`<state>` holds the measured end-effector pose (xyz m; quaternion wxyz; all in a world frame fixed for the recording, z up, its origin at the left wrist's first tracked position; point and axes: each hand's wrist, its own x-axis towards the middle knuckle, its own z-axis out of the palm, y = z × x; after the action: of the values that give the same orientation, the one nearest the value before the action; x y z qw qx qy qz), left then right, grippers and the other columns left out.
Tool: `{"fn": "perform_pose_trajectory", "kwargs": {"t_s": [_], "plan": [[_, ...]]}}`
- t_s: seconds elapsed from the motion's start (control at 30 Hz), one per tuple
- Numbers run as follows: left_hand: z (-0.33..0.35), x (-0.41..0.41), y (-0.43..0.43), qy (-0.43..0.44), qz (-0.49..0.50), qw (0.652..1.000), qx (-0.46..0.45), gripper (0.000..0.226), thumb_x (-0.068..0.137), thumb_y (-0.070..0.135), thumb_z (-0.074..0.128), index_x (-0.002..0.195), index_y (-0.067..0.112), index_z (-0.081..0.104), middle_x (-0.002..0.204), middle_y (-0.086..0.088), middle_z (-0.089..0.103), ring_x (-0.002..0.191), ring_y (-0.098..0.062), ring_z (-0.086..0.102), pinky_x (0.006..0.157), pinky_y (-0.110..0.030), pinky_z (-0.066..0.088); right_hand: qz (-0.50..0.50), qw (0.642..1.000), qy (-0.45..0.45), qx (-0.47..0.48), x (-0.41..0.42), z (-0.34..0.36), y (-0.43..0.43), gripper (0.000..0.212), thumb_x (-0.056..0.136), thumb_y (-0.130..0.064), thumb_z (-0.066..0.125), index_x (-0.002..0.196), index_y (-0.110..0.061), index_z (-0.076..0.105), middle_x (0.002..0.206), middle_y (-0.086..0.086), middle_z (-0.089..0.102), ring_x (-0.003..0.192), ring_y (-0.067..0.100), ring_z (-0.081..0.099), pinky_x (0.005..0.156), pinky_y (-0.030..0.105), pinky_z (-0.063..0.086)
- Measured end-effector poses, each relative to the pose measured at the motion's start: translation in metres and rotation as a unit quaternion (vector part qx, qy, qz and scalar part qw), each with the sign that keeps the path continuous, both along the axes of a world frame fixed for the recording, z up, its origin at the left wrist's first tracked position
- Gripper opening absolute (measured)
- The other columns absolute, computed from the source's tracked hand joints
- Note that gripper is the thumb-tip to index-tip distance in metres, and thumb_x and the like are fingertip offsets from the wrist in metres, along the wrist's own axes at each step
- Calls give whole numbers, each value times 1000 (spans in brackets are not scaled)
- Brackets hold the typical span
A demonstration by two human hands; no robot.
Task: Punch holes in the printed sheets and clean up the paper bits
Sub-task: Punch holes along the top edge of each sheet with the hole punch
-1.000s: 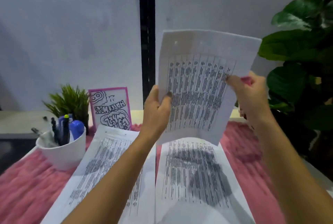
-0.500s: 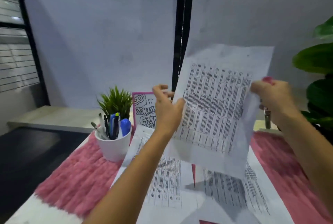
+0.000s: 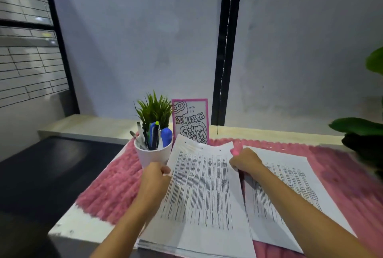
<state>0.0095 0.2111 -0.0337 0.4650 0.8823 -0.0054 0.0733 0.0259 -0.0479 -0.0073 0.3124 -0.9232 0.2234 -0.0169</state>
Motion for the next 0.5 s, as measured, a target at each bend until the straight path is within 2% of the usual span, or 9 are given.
{"fn": "perform_pose_trajectory", "kwargs": {"t_s": [0.07,0.13,0.23,0.3,0.37,0.43,0.5], "plan": [[0,2,0,-8,4,1000,26,16,81,-4,61,90,8,68,94,-3,65,77,-11,58,58,-16,44,-3,1000,-4,-20,3,-7,1,23,83,-11,53,105,-11,46,97,10,51,78,24,52,55,26,37],[0,3,-2,-13,9,998,60,19,81,-6,59,81,12,67,84,-1,64,72,-13,56,55,-19,40,0,997,-2,-72,7,-15,-2,36,87,-18,51,122,-11,49,109,14,51,79,24,53,51,26,34],[-5,5,-7,-22,6,995,98,19,79,-5,55,73,12,63,77,-4,64,72,-19,56,62,-28,41,-30,987,3,-160,5,-16,-4,42,97,-28,48,138,-19,43,135,19,41,93,33,58,59,29,40],[-6,7,-8,-12,12,994,106,20,82,-5,52,85,9,66,87,-5,66,81,-21,56,67,-27,42,-23,985,-12,-170,3,-18,-4,47,99,-32,47,143,-18,37,142,19,37,98,33,61,63,31,43],[-4,8,-12,-2,25,993,114,26,83,-7,49,97,6,66,96,-7,64,89,-24,56,70,-29,41,11,986,-11,-167,2,-22,-7,50,99,-32,46,145,-19,33,135,19,43,93,30,60,61,32,45],[0,6,-21,-34,45,988,143,35,82,-9,49,110,4,64,107,-8,60,99,-25,52,74,-32,41,6,987,-26,-160,-2,-18,-16,41,99,-28,45,137,-14,44,133,17,45,96,31,60,65,33,48],[8,0,-37,-128,35,981,140,41,83,-10,53,119,6,62,120,-6,58,107,-22,48,81,-31,40,-44,985,-69,-149,-5,-13,-37,28,97,-24,49,120,-10,57,138,15,44,93,31,60,62,30,45]]}}
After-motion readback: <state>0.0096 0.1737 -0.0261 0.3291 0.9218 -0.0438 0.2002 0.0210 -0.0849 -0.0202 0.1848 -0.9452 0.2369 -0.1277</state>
